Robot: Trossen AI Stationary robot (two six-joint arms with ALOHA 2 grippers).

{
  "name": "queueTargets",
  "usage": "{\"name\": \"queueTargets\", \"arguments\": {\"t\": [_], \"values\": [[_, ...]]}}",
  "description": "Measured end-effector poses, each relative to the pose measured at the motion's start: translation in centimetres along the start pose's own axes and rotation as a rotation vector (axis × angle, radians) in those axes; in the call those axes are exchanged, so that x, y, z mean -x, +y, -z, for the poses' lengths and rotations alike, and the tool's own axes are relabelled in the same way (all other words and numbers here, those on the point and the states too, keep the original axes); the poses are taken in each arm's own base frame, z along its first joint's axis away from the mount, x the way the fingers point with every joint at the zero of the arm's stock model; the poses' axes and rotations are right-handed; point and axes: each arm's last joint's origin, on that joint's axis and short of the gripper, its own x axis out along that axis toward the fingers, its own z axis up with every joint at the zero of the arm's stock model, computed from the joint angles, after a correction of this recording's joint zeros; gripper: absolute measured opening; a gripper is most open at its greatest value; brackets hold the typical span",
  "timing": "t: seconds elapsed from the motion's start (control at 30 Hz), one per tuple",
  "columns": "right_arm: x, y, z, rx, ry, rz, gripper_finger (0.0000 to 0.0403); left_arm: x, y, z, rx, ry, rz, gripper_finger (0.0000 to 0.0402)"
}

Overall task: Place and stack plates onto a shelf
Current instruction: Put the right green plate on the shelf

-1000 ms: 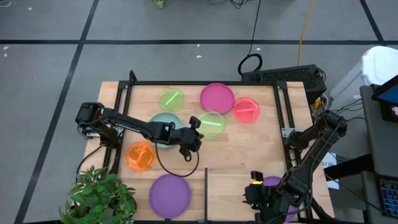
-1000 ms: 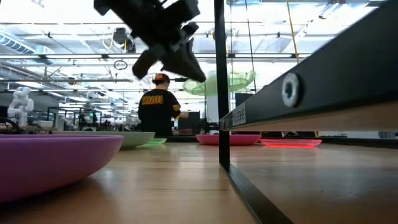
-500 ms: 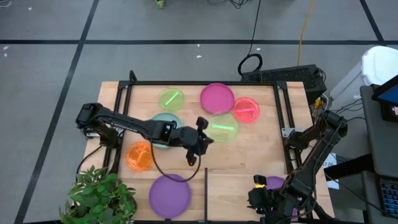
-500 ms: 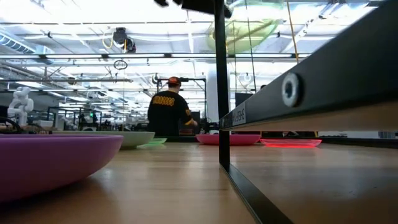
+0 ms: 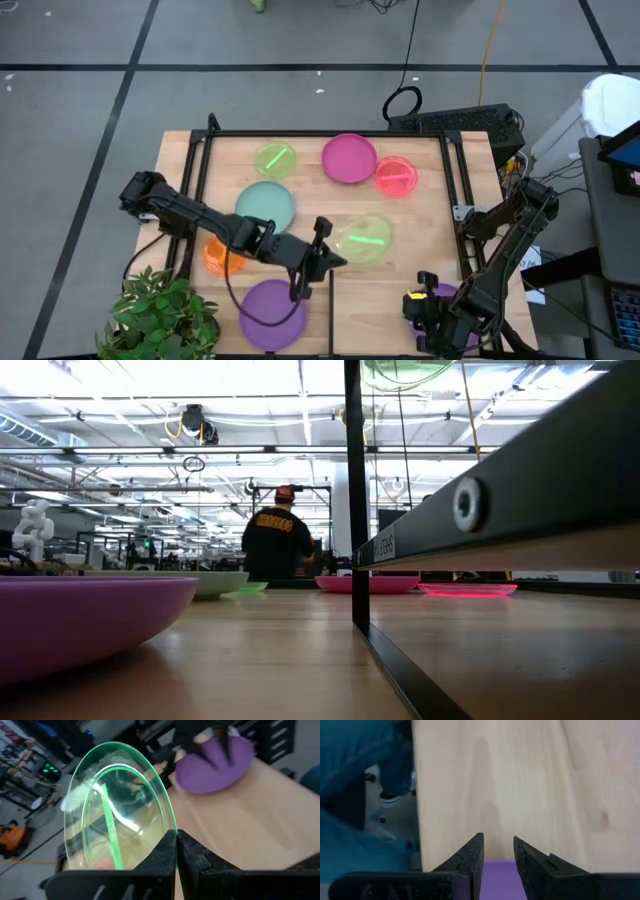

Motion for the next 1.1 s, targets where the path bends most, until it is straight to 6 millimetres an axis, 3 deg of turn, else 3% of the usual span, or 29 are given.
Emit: {"name": "queueTargets", "arguments": {"t": [0.33,0.7,0.87,1.1], "values": [[0.3,0.3,0.8,0.012,0.029,-0.013,0.0089,1.3,-3.5,-2.1,-0.064,-0.100,0.083,0.0005],[0.5,0.8,1.2,0.070,-0.010,-0.026,0.0089,-1.5,-6.9,-0.5,-0.376,-0.062,0.210,0.0005],[1.4,2.2,0.6,0.203,-0.155,-0.157,0.0089,-1.8,-6.8,-0.3,-0.483,-0.069,0.207,0.0005],[4.3,4.5,-0.7,0.352,-0.503,-0.301,0.0089,-2.0,-6.4,0.1,-0.510,-0.046,0.212,0.0005]]}}
